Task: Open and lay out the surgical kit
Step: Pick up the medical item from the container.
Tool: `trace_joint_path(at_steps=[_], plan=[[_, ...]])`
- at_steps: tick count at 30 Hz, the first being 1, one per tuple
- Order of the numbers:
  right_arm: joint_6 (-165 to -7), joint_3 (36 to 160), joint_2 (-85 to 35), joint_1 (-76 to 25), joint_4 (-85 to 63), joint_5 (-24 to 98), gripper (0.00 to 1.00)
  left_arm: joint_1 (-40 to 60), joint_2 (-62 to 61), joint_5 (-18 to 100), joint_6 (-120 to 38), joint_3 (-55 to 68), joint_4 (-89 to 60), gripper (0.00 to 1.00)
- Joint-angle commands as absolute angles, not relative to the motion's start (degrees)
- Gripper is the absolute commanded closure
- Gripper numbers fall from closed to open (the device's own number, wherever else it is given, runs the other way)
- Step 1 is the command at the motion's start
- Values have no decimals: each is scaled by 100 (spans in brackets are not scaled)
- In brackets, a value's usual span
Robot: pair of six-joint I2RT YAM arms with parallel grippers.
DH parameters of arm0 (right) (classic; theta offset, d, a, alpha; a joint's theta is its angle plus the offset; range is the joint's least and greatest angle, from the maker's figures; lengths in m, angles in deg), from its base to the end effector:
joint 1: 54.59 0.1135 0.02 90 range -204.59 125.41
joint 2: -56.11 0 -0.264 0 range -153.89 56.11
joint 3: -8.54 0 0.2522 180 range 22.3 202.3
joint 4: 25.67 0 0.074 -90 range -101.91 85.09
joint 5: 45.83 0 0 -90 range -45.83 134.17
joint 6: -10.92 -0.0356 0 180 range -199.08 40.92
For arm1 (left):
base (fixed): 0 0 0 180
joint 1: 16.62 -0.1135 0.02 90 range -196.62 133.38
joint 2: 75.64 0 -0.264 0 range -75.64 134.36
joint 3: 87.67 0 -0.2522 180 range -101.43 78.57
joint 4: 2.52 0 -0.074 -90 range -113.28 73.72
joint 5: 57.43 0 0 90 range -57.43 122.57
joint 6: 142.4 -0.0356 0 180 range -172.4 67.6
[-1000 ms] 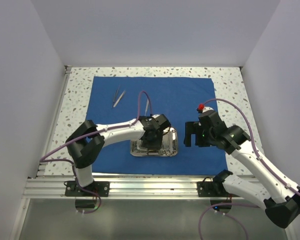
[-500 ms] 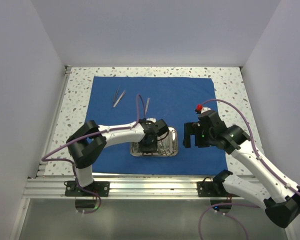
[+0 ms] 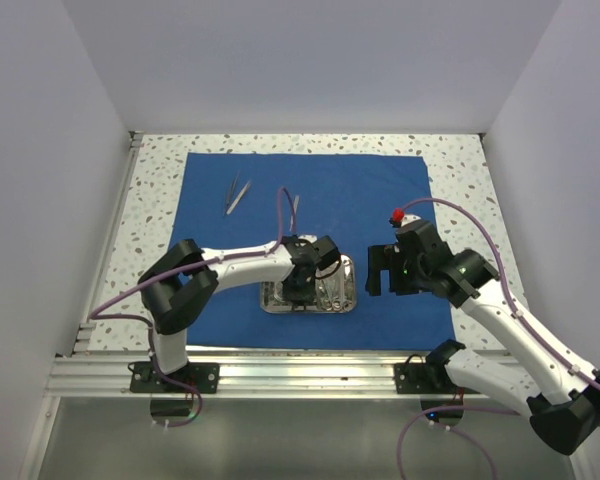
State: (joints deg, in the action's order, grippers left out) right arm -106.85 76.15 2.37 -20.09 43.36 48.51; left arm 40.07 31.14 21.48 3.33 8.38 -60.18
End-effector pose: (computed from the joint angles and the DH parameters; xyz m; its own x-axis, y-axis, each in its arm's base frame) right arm 0.1427 0.0948 0.2970 -0.8450 -0.0170 -0.5344 -0.1531 0.9654 0.2112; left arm 0.1961 -0.2859 0.1610 -0.9683 -0.0032 -0.2498 0.0044 0.9995 -0.0297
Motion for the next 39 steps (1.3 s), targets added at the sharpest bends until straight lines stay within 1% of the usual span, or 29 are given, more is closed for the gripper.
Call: trace_joint_path(at_steps=[1,4,5,6,7,10,20,29,33,37,39], plan=[[-10579,7645,241,-1996,4285,4804,2,4016,3589,2493,262,1089,-5697,67],[-10580,7645,214,-1996,4285,4813,2,3998,3563,2484,236,1081,-5715,81],[-10571,7645,206,-1996,4294,4821,2,3998,3554,2475,219,1063,-5723,92],[-10571,7645,205,-1996,4294,4821,2,3963,3554,2458,210,1046,-5741,98],[-10571,7645,188,-1996,4294,4830,2,3954,3554,2440,201,1019,-5802,100],[-10588,7653,188,-1996,4302,4874,2,3919,3519,2370,104,809,-5987,100],[-10676,7662,144,-2005,4311,5041,2,3700,3475,2027,-405,-702,-6769,100],[-10782,7671,47,-1996,4311,5226,2,3375,3554,1921,-774,-1099,-6849,100],[-10817,7688,-23,-2005,4320,5331,2,2998,3677,1895,-1020,-1414,-6822,100],[-10852,7706,-67,-1996,4338,5454,1,2637,3940,1790,-1363,-1994,-6813,100],[-10887,7697,-93,-2005,4347,5507,2,2409,4238,1772,-1591,-2512,-6883,100]])
